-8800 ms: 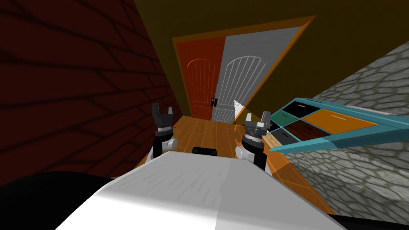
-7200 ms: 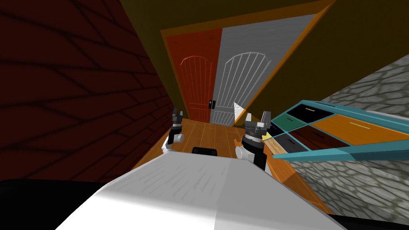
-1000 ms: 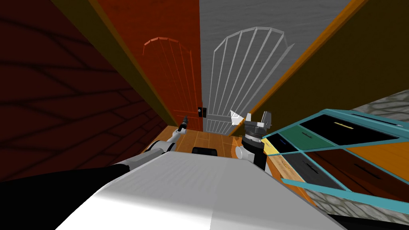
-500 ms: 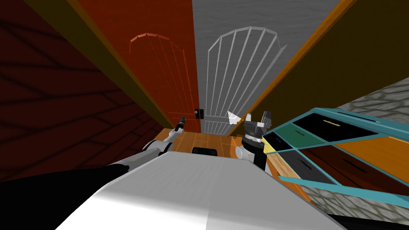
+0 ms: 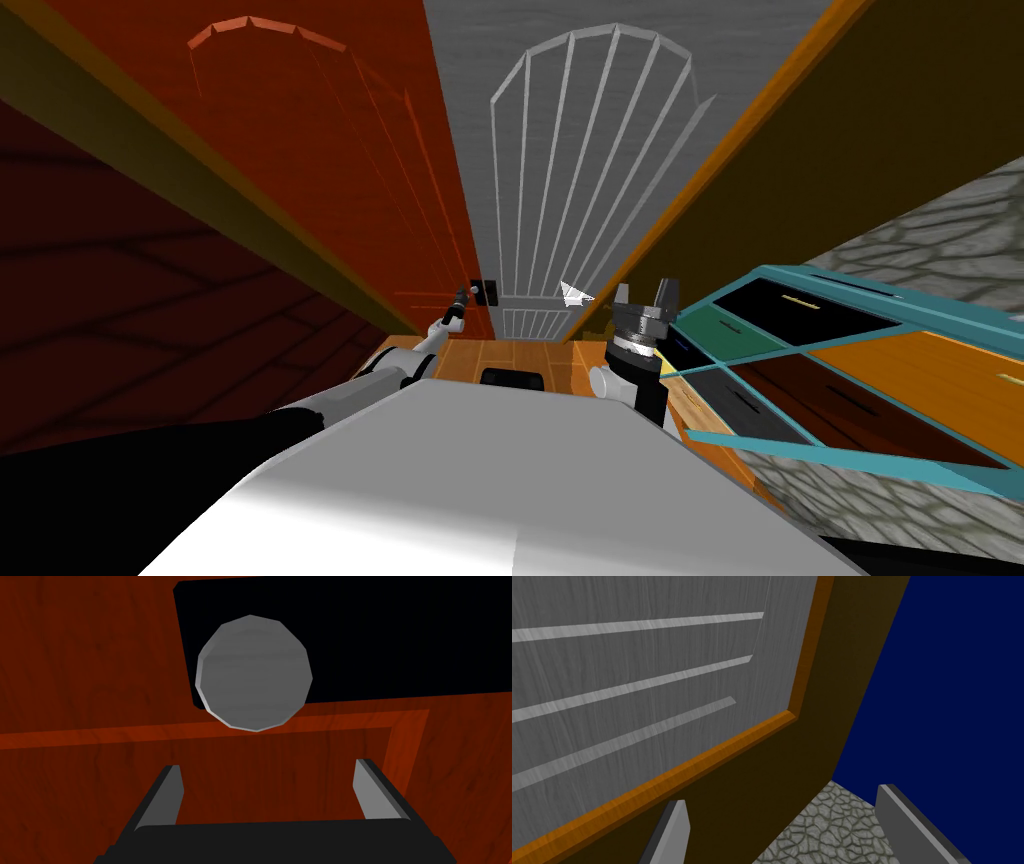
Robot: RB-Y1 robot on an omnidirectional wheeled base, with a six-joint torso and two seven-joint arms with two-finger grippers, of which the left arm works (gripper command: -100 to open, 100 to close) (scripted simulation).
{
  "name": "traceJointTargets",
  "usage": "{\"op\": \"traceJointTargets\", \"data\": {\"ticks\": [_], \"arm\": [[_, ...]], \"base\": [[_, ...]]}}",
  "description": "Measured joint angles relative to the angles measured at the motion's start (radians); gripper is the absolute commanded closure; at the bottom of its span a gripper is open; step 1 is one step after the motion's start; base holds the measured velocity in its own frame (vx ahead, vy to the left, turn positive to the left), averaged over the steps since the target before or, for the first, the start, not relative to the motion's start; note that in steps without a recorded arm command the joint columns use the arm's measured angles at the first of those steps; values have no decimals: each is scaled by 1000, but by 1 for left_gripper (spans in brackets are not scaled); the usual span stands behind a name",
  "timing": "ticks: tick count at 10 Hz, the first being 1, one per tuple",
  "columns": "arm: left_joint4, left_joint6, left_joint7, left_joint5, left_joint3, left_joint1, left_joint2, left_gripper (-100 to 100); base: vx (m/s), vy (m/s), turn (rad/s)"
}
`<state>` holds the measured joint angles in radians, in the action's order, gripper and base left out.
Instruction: Pull the door open
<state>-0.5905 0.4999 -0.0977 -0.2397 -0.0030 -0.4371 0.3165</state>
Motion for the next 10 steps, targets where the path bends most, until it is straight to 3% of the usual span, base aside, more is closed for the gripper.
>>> {"op": "traceJointTargets", "data": {"ticks": [1,6,7,8,10], "arm": [[3,3,-3,0,-2,-4,-1,100],[0,0,0,0,0,0,0,100],[0,0,0,0,0,0,0,-100],[16,8,-4,-2,3,5,11,-100],[-3,-4,1,-5,13,22,19,-100]], "base": [[-11,7,39],[-18,11,1],[-120,77,192],[-184,95,135],[-201,8,13]]}}
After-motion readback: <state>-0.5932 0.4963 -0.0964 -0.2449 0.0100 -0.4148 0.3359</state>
